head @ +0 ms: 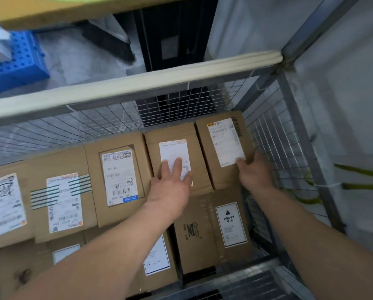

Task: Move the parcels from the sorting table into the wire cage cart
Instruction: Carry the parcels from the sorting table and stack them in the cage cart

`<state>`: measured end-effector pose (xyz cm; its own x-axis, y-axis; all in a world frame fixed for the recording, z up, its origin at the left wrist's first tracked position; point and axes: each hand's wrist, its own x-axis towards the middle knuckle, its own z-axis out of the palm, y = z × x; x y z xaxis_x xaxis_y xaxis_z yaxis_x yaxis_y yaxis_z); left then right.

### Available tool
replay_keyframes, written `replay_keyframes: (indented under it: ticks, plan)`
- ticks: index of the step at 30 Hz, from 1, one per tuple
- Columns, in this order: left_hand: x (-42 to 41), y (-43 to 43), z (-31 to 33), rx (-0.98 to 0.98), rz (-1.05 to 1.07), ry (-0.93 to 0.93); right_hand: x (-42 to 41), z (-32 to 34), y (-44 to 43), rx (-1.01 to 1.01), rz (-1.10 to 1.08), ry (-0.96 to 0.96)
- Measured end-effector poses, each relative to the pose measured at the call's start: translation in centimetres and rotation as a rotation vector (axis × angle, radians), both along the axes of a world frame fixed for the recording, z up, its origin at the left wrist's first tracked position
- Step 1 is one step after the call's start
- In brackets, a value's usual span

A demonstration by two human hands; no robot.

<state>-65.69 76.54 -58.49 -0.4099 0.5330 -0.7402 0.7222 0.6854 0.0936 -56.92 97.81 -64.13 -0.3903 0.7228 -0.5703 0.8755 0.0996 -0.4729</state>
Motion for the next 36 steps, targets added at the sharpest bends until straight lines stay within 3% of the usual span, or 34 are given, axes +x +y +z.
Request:
replay_keyframes:
  ticks: [5, 18, 28, 36]
  plan:
    - [0.2, -2.3, 2.8, -0.009, -0.017, 0.009, 1.1, 3.1, -2.6, 0.06, 0.162, -0.064]
    - [-0.1, -8.5, 17.6, 0.163, -0.007, 0.092, 2.0, 22.3, -11.8, 0.233, 0.506, -0.091]
    - [0.1, -10.0, 31.1, 0.383, -0.02, 0.178, 5.3, 35.9, -17.5, 0.398, 0.402, -0.014]
    - [2.7, -10.2, 37.4, 0.514, -0.052, 0.264, 9.6, 42.9, -18.9, 0.478, 0.289, 0.077]
